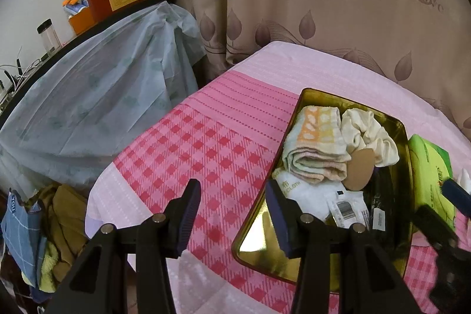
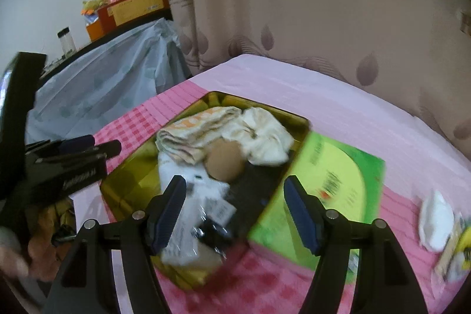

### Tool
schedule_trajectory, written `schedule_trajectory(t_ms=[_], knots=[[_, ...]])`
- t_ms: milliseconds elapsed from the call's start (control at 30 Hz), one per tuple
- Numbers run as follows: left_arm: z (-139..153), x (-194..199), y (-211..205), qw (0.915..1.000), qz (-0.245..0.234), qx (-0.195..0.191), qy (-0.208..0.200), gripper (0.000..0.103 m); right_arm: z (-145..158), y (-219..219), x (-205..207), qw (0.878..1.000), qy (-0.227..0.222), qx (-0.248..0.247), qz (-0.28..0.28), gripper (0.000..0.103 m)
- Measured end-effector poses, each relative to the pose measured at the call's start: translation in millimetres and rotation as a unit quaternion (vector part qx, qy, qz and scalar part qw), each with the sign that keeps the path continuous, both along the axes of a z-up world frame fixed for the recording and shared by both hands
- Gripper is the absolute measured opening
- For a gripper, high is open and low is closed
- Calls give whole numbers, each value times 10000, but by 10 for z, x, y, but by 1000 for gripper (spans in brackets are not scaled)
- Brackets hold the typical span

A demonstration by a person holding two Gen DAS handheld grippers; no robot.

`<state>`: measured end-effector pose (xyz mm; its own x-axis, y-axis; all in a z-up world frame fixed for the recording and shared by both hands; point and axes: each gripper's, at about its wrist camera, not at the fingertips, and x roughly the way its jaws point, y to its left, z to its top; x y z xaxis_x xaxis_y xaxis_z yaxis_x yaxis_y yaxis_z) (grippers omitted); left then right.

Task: Organize soft objects
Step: 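Reach and grasp the yellow furry pouch with the right tool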

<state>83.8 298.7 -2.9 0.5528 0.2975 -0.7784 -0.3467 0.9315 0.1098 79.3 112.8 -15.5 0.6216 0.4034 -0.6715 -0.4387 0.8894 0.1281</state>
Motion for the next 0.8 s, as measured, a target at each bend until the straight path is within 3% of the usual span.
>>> schedule_trajectory(t_ms=[300, 600, 733, 800], knots=[[13, -21, -56, 9999, -47, 126, -27, 46, -90, -1102, -290, 9941, -58, -151, -1071, 67], [14, -39, -120, 9996, -83, 263, -25, 46, -384, -2429, -452, 9641, 123, -311, -2635, 67], [8, -46, -161, 9993, -125, 358, -19, 47, -498, -2748, -430, 9550, 211, -229, -2950, 66], [7, -49, -180, 9991, -143, 399, -21, 46, -555, -2847, -407, 9527, 252, -156, -3024, 62]])
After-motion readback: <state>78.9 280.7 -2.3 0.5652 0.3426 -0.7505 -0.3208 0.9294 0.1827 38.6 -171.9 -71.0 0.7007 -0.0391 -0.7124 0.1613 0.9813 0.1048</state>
